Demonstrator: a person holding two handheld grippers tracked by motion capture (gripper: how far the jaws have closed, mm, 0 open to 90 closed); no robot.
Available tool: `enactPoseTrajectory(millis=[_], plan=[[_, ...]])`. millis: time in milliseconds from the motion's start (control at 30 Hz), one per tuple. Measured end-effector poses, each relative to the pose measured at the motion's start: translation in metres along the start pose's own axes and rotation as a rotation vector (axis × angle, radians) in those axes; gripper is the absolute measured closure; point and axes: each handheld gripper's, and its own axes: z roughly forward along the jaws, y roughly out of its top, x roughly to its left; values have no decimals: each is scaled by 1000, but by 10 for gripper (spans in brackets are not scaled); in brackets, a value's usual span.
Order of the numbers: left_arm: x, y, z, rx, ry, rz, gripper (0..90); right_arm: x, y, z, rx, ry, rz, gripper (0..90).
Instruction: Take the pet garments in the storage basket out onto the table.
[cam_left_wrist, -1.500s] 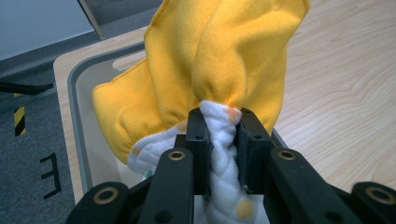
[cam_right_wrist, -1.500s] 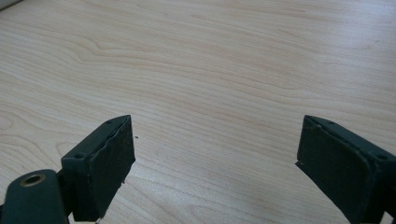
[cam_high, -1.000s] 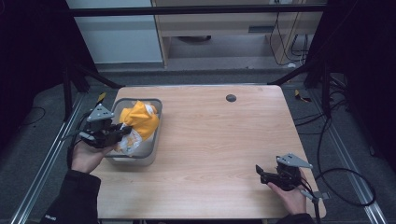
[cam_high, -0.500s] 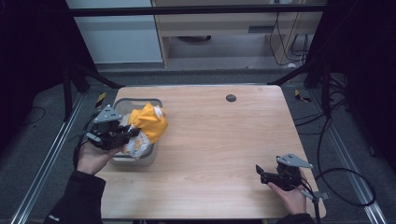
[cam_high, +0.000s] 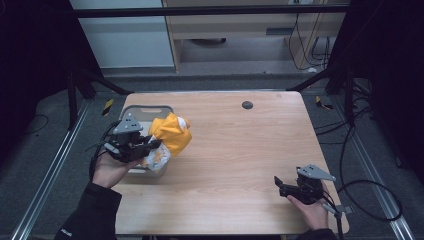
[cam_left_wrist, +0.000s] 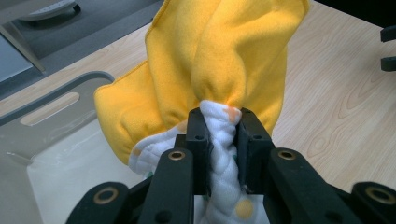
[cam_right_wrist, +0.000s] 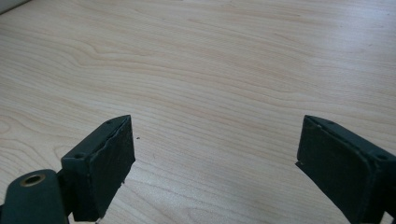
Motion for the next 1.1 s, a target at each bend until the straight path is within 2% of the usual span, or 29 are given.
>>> enactPoseTrajectory(millis=[100, 367, 1100], plan=[[-2, 1, 2, -1, -5, 1, 770, 0, 0, 0, 0, -4, 0, 111], [-15, 11, 12, 5, -47, 41, 771, -1, 0, 0, -8, -16, -7, 108], [-39, 12, 44, 48, -127, 92, 770, -1, -1, -1, -10, -22, -4, 108]])
